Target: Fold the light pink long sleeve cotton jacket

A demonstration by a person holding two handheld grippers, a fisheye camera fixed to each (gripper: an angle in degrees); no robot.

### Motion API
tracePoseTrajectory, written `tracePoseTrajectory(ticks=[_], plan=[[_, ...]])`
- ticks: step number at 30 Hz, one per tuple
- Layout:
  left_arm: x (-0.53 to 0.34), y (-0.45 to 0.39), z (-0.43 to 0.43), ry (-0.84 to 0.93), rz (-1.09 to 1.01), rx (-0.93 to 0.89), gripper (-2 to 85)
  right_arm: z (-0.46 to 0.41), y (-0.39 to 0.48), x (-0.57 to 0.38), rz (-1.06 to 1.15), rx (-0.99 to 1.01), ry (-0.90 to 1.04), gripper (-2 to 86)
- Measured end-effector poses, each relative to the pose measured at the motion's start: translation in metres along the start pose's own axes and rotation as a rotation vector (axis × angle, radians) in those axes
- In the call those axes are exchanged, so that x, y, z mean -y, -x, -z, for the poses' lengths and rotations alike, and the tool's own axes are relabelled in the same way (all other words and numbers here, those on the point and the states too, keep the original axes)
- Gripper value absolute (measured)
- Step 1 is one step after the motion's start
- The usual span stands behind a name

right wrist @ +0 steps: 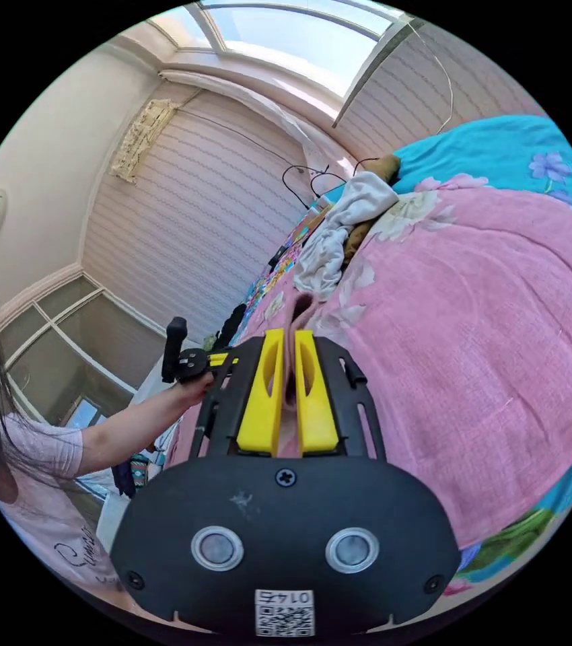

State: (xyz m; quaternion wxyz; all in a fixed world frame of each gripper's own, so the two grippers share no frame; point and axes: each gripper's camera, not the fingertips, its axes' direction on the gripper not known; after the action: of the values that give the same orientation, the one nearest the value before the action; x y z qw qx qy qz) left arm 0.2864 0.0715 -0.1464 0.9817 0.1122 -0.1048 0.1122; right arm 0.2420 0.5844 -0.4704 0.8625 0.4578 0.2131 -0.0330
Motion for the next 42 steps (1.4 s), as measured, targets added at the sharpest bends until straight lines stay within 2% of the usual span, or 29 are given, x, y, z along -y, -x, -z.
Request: tracePoseTrajectory(ticks=[2,5,7,10,12,14,17,20,23,26,30,33,35,37,40,42], plan=[[0.000,0.010,0.009,-0.029,0.054,0.043,-0.8,0.006,0.003,-0.002,-0.059,-0.054,-0.067,4.0],[0.001,0.019,0.000,0.038,0.081,0.007,-0.9,0.015,0.007,-0.003,-0.111,-0.036,-0.109,6.1],[-0.007,0.014,0.002,0.037,0.043,0.059,-1.0,0.009,0.013,0.002,-0.128,-0.027,-0.047,7.7],[-0.020,0.011,0.016,0.026,0.030,0.111,-1.0,-0.018,0.032,0.014,-0.113,-0.049,0.169,10.5],[-0.027,0.014,0.027,0.023,0.024,0.117,-1.0,-0.041,0.057,0.022,-0.062,-0.077,0.301,7.5],[-0.033,0.021,0.043,0.019,0.035,0.101,-1.0,-0.050,0.074,0.025,-0.049,-0.132,0.335,3.1],[-0.042,0.035,0.069,-0.041,0.063,0.037,-1.0,-0.031,0.094,0.031,-0.069,-0.147,0.249,1.8],[-0.053,0.044,0.065,0.039,0.086,-0.012,-0.9,-0.037,0.110,0.035,-0.108,-0.159,0.254,1.3],[-0.078,0.065,0.095,-0.021,0.155,-0.038,-0.6,-0.058,0.125,0.038,-0.148,-0.177,0.289,1.1],[-0.130,0.094,0.169,-0.148,0.225,-0.049,-0.6,-0.063,0.147,0.042,-0.153,-0.141,0.268,1.2],[-0.272,0.120,0.294,-0.249,0.311,-0.083,-0.7,-0.065,0.194,0.052,-0.124,-0.197,0.174,1.0],[-0.409,0.114,0.364,-0.177,0.445,-0.050,-0.8,-0.064,0.253,0.059,-0.006,-0.228,0.046,0.7],[-0.497,0.101,0.399,-0.095,0.571,0.019,-0.8,-0.080,0.291,0.063,0.078,-0.208,0.047,0.5],[-0.610,0.074,0.442,-0.005,0.744,0.111,-0.8,-0.110,0.334,0.066,0.171,-0.190,0.113,0.5],[-0.727,0.039,0.478,0.094,0.959,0.199,-0.9,-0.183,0.417,0.060,0.335,-0.179,0.318,0.8],[-0.783,0.025,0.492,0.104,1.086,0.215,-0.8,-0.248,0.494,0.034,0.452,-0.098,0.481,1.0]])
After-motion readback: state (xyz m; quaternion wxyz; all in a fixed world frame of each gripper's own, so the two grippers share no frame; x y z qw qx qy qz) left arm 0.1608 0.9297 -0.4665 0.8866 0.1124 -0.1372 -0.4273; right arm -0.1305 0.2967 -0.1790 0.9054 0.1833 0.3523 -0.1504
